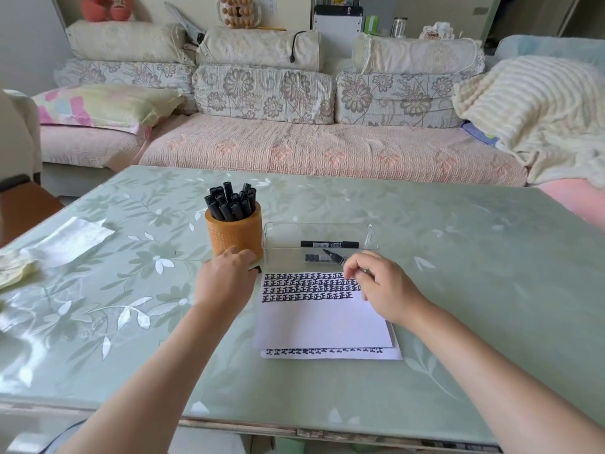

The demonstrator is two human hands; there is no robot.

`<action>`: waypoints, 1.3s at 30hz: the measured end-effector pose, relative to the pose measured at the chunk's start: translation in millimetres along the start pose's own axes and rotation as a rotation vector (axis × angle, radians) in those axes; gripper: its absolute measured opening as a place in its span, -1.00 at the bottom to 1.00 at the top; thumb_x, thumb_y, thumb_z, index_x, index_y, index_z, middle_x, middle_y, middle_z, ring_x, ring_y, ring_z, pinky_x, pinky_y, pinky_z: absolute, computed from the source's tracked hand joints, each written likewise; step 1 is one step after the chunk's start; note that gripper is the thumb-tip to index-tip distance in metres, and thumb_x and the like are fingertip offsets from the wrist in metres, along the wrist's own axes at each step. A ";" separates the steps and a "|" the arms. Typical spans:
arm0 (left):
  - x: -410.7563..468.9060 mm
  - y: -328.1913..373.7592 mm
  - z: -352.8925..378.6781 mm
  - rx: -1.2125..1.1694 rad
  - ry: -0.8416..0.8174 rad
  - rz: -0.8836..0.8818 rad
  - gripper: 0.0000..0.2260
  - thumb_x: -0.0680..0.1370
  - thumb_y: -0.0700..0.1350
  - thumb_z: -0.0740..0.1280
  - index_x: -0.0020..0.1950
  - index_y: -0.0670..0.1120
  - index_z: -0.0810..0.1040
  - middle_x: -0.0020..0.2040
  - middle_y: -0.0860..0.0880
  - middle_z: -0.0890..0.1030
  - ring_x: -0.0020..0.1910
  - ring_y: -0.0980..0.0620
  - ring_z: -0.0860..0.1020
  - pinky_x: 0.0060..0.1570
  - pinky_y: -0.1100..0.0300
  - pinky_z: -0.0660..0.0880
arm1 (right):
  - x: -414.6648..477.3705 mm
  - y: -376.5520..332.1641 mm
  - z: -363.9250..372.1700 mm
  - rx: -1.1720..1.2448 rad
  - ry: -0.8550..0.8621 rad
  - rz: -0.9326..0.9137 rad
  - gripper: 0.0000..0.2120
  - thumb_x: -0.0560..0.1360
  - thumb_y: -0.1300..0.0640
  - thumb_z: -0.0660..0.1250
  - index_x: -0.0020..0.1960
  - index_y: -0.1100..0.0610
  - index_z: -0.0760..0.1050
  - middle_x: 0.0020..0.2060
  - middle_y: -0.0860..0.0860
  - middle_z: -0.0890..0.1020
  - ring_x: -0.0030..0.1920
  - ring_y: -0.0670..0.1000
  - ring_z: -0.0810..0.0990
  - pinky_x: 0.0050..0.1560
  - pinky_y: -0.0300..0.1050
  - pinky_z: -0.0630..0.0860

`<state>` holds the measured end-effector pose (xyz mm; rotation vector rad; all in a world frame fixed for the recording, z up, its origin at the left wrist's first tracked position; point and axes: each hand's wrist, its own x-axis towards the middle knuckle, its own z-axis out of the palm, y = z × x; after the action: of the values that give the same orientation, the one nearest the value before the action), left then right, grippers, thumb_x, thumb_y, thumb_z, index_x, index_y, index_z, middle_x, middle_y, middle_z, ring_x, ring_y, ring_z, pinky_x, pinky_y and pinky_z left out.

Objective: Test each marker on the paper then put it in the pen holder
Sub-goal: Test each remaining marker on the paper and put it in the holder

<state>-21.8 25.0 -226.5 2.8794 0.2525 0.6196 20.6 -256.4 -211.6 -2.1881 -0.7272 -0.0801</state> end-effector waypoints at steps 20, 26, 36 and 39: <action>-47.9 101.3 35.6 -0.309 -0.109 0.593 -0.77 0.52 0.14 0.24 -0.03 0.07 0.63 -0.15 0.09 0.52 -0.11 0.02 0.46 -0.26 0.14 0.47 | -16.7 16.2 -14.1 0.492 0.081 0.193 -0.84 0.48 0.18 0.29 0.02 0.13 0.58 -0.31 0.17 0.63 -0.41 0.13 0.56 -0.46 -0.13 0.41; -52.3 101.9 37.1 -0.239 -0.081 0.581 -0.76 0.52 0.16 0.23 0.03 0.09 0.59 -0.09 0.09 0.50 -0.09 0.01 0.45 -0.19 0.13 0.47 | -14.1 26.8 0.8 0.402 0.091 0.347 -0.89 0.42 0.36 0.36 -0.22 0.19 0.53 -0.46 0.11 0.59 -0.53 0.09 0.48 -0.46 -0.14 0.39; -51.6 101.8 38.1 -0.237 -0.109 0.546 -0.73 0.52 0.18 0.22 0.08 0.11 0.60 -0.05 0.09 0.50 -0.07 0.00 0.46 -0.12 0.06 0.48 | -14.3 31.2 5.1 0.308 0.147 0.310 -0.70 0.40 0.28 0.46 -0.38 -0.06 0.53 -0.48 -0.15 0.56 -0.49 -0.14 0.45 -0.39 -0.26 0.34; -52.0 101.9 37.8 -0.234 -0.109 0.540 -0.73 0.51 0.18 0.22 0.07 0.12 0.60 -0.05 0.09 0.50 -0.08 -0.01 0.45 -0.11 0.05 0.48 | -14.1 31.4 6.0 0.272 0.157 0.305 -0.66 0.40 0.26 0.44 -0.41 -0.09 0.49 -0.53 -0.20 0.53 -0.51 -0.18 0.44 -0.40 -0.28 0.32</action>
<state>-39.8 -89.7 -258.7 2.7297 -0.5908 0.5218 24.4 -274.6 -241.2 -1.9799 -0.2925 0.0043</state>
